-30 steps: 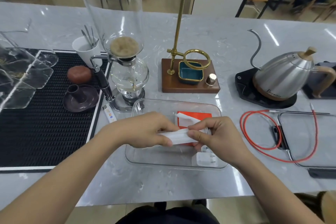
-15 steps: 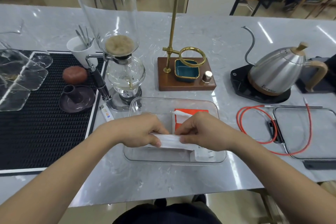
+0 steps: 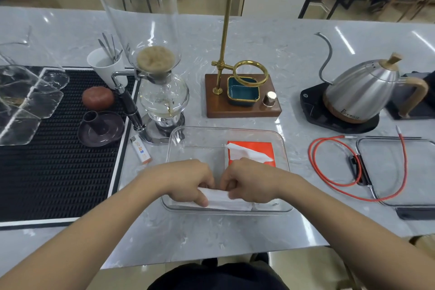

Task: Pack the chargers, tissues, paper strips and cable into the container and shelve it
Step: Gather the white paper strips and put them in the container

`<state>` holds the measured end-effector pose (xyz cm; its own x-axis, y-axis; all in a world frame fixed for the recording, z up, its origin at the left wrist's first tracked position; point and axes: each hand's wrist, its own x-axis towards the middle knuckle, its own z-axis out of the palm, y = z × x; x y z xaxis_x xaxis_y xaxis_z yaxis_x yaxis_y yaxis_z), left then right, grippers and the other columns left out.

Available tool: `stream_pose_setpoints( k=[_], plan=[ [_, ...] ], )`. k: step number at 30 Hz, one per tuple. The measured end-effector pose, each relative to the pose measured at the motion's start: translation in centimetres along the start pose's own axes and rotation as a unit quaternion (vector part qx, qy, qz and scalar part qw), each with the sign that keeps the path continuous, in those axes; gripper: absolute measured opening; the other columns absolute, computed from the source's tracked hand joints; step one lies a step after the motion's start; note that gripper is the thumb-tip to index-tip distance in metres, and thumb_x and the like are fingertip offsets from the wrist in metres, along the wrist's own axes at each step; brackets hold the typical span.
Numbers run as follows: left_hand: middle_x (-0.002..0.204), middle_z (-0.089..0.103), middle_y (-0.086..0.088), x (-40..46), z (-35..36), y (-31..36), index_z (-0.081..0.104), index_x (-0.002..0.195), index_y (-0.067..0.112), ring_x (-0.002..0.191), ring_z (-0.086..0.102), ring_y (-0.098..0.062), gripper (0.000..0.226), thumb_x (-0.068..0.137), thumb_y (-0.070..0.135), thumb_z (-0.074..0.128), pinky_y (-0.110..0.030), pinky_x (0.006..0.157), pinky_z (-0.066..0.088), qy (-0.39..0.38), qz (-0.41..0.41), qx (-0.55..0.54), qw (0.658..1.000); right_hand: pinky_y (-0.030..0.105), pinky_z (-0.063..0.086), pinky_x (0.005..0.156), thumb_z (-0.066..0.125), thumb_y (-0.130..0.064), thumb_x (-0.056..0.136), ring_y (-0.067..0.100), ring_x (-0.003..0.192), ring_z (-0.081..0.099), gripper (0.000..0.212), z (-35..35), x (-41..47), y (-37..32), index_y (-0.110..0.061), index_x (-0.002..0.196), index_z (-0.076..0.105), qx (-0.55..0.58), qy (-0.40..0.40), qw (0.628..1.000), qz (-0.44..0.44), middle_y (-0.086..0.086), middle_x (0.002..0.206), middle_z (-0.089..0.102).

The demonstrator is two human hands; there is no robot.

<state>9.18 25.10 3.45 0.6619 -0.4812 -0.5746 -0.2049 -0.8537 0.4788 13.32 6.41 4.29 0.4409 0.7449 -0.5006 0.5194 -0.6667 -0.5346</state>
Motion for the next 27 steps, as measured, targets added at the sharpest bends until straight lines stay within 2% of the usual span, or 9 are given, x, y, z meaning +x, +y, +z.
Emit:
stream_pose_setpoints(
  k=[5,10,13,19,21,24,25,27],
  plan=[
    [0.087,0.068,0.0,0.5,0.7,0.3,0.068,0.103,0.023,0.076,0.055,-0.017,0.021,0.085,0.031,0.07,-0.035,0.072,0.047,-0.001,0.001,0.025,1.0,0.029,0.049,0.063,0.06,-0.001,0.085,0.016,0.072,0.059,0.02,0.5,0.5,0.0,-0.014,0.093,0.073,-0.015,0.0,1.0,0.015,-0.002,0.077,0.065],
    [0.089,0.068,0.0,0.6,0.9,0.1,0.066,0.1,0.022,0.082,0.061,-0.021,0.021,0.085,0.037,0.068,-0.038,0.076,0.052,-0.012,-0.018,0.035,0.999,0.033,0.053,0.069,0.058,0.001,0.084,0.018,0.077,0.062,0.025,0.8,0.3,-0.1,-0.013,0.096,0.075,-0.027,0.001,1.0,0.007,0.003,0.086,0.072],
    [0.091,0.069,-0.002,0.4,0.8,0.2,0.069,0.102,0.019,0.085,0.061,-0.022,0.022,0.088,0.037,0.066,-0.037,0.078,0.052,-0.016,-0.019,0.032,0.999,0.034,0.051,0.067,0.053,0.006,0.081,0.022,0.077,0.061,0.027,0.9,0.0,0.2,-0.011,0.091,0.072,-0.044,-0.006,0.999,0.003,0.006,0.085,0.071],
    [0.093,0.073,0.004,0.3,0.8,-0.3,0.073,0.104,0.023,0.087,0.064,-0.018,0.02,0.087,0.029,0.066,-0.035,0.079,0.053,0.033,-0.039,0.038,0.998,0.039,0.056,0.072,0.041,0.014,0.07,0.023,0.084,0.064,0.05,0.9,-0.5,0.7,-0.013,0.098,0.073,-0.056,0.018,0.998,-0.006,0.005,0.09,0.073],
    [0.097,0.072,0.005,0.3,0.9,-0.3,0.072,0.106,0.026,0.091,0.064,-0.017,0.021,0.085,0.029,0.069,-0.033,0.08,0.054,0.063,-0.049,0.043,0.996,0.036,0.056,0.073,0.041,0.014,0.071,0.021,0.086,0.065,0.054,0.9,-0.9,0.7,-0.015,0.103,0.073,-0.055,0.04,0.998,-0.007,0.003,0.093,0.073],
    [0.097,0.069,0.007,0.3,1.1,-0.1,0.07,0.105,0.027,0.093,0.062,-0.016,0.022,0.083,0.031,0.072,-0.033,0.079,0.053,0.094,-0.051,0.058,0.993,0.02,0.046,0.066,0.046,0.012,0.078,0.013,0.078,0.059,0.048,0.7,-1.5,0.8,-0.017,0.104,0.073,-0.037,0.078,0.996,0.005,-0.005,0.085,0.066],
    [0.095,0.068,0.008,0.3,1.1,-0.1,0.07,0.103,0.027,0.092,0.062,-0.015,0.021,0.082,0.03,0.073,-0.032,0.078,0.053,0.098,-0.048,0.054,0.993,0.018,0.043,0.065,0.047,0.012,0.08,0.012,0.077,0.057,0.046,0.7,-1.7,0.9,-0.018,0.104,0.073,-0.033,0.087,0.996,0.006,-0.007,0.083,0.063],
    [0.092,0.068,0.008,0.3,1.0,0.0,0.071,0.099,0.026,0.089,0.062,-0.014,0.017,0.082,0.028,0.073,-0.031,0.077,0.053,0.097,-0.042,0.041,0.994,0.021,0.047,0.068,0.049,0.01,0.081,0.012,0.078,0.058,0.044,0.8,-1.9,1.0,-0.019,0.102,0.073,-0.034,0.085,0.996,0.008,-0.006,0.084,0.066]
  ],
)
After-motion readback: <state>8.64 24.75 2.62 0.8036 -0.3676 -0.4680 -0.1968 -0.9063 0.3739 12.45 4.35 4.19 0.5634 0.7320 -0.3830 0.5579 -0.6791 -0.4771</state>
